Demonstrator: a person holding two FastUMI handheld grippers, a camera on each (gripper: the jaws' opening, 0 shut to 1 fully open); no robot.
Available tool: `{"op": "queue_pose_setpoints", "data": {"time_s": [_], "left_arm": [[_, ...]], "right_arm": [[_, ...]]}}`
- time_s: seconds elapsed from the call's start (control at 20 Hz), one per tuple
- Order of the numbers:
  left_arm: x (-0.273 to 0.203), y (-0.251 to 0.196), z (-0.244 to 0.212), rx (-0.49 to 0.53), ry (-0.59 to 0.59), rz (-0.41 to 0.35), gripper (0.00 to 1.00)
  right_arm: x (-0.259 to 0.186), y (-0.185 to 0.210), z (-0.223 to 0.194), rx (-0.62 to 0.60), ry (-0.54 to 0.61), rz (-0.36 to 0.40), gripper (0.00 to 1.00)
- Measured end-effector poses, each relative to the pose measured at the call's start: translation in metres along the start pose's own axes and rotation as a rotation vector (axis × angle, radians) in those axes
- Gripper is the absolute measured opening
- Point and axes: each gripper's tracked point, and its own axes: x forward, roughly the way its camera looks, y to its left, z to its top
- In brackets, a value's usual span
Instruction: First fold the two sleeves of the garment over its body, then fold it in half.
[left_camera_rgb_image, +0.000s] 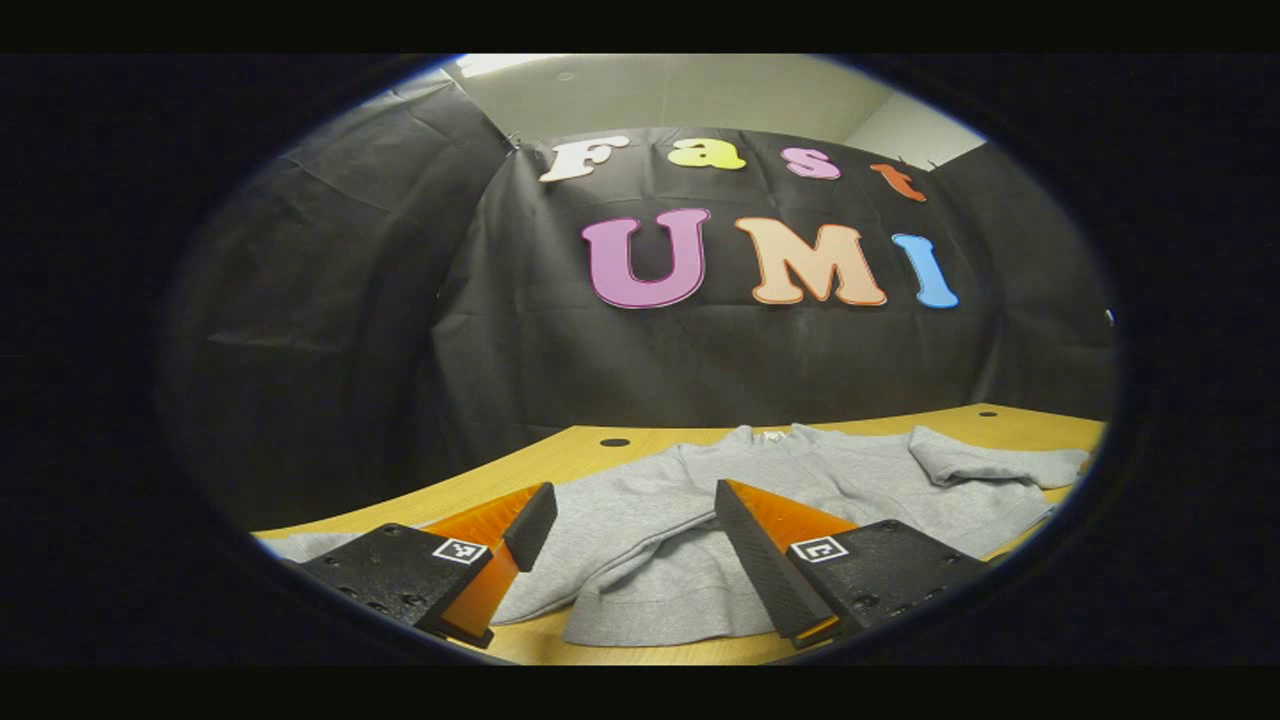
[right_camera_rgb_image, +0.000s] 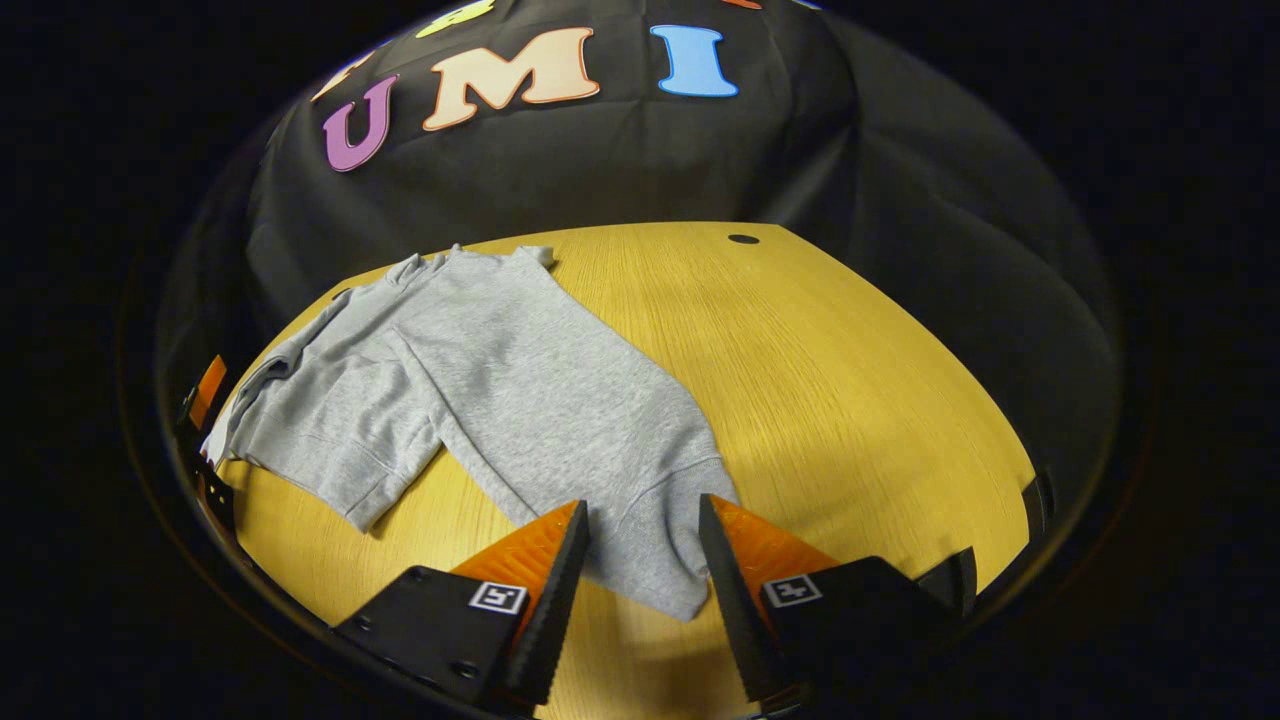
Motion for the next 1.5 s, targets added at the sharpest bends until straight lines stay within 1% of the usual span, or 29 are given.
{"op": "queue_pose_setpoints", "data": {"time_s": [0.05, 0.1, 0.15, 0.2, 0.25, 0.3, 0.35, 0.4, 0.45, 0.5, 0.6, 0.7, 0.9, 1.1, 1.2, 1.25, 1.5], "left_arm": [[0.0, 0.0, -0.001, 0.0, 0.0, 0.0, 0.94], [0.001, 0.0, 0.0, 0.0, 0.0, 0.0, 0.93], [0.0, 0.0, -0.001, 0.0, 0.0, 0.0, 0.93], [0.0, 0.0, 0.0, 0.0, 0.0, 0.0, 0.94], [0.0, 0.0, 0.0, 0.0, 0.0, 0.0, 0.94], [0.001, 0.0, 0.0, 0.0, 0.0, 0.0, 0.94], [0.0, 0.0, 0.0, 0.0, 0.0, 0.0, 0.94], [0.0, 0.0, 0.0, 0.0, 0.0, 0.0, 0.94], [0.0, 0.0, -0.001, 0.0, 0.0, 0.0, 0.94], [-0.001, 0.0, 0.0, 0.0, 0.0, -0.001, 0.94], [-0.001, -0.001, -0.001, 0.0, 0.0, -0.001, 0.94], [-0.001, 0.0, 0.0, 0.0, 0.0, -0.001, 0.94], [-0.001, 0.0, 0.0, -0.001, 0.0, 0.0, 0.93], [-0.002, 0.0, -0.001, -0.001, 0.0, 0.0, 0.93], [-0.002, -0.001, -0.001, -0.001, 0.0, 0.0, 0.94], [-0.002, -0.001, -0.001, -0.001, 0.0, 0.0, 0.93], [-0.003, -0.001, -0.001, -0.001, 0.0, 0.0, 0.94]], "right_arm": [[0.0, 0.005, 0.0, 0.004, 0.001, 0.013, 0.61], [0.0, 0.007, 0.0, 0.011, 0.006, 0.016, 0.41], [0.0, 0.007, 0.001, 0.018, 0.014, 0.016, 0.32], [-0.001, 0.008, 0.0, 0.026, 0.027, 0.015, 0.21], [-0.002, 0.009, -0.001, 0.029, 0.033, 0.014, 0.2], [0.0, 0.009, 0.0, 0.025, 0.034, 0.01, 0.11], [-0.001, 0.009, 0.001, 0.029, 0.037, 0.004, 0.14], [-0.001, 0.009, 0.0, 0.025, 0.039, -0.001, 0.08], [-0.002, 0.011, 0.002, 0.03, 0.042, -0.002, 0.08], [-0.002, 0.011, 0.001, 0.031, 0.047, -0.002, 0.03], [-0.002, 0.014, 0.004, 0.027, 0.056, 0.006, 0.03], [-0.004, 0.017, 0.015, 0.031, 0.044, 0.014, 0.02], [-0.004, 0.027, 0.053, 0.032, -0.006, 0.037, 0.02], [0.0, 0.06, 0.11, 0.034, -0.092, 0.109, 0.03], [0.005, 0.079, 0.14, 0.022, -0.14, 0.142, 0.02], [0.008, 0.091, 0.153, 0.013, -0.157, 0.16, 0.02], [0.022, 0.148, 0.193, -0.039, -0.192, 0.244, 0.02]]}}
